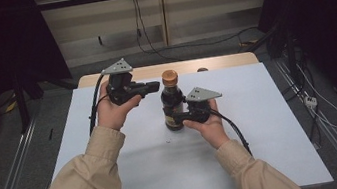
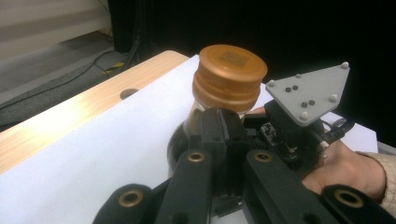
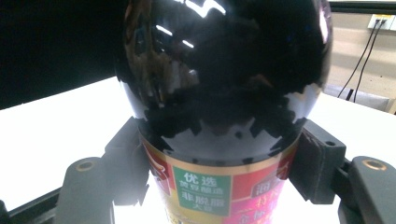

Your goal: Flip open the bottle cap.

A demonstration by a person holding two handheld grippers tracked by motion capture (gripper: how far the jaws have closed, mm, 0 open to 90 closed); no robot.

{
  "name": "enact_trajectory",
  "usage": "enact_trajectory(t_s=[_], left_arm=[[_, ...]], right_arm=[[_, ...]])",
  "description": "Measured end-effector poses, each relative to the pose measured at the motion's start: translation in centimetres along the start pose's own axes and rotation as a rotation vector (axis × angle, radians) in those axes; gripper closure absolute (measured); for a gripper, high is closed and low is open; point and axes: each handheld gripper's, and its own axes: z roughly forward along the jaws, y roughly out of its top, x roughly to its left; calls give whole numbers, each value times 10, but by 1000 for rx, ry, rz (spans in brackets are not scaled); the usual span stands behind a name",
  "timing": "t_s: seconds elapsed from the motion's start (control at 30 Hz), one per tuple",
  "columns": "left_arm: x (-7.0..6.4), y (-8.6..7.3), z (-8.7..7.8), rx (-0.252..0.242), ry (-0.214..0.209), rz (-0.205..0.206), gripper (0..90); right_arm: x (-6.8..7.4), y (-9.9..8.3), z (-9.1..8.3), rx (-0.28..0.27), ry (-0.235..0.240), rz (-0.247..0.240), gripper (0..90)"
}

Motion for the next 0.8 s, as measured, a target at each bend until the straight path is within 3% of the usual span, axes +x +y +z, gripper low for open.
enact_trajectory(t_s=[0.63,0.73,0.8], left_arm=[[-4,15,4,24,-9,46,900],[-7,19,3,49,19,77,900],[-8,20,4,54,24,68,900]], right_arm=[[1,1,0,12,-4,-4,319],[3,3,1,27,-18,-13,322],[3,2,1,21,-23,-13,323]])
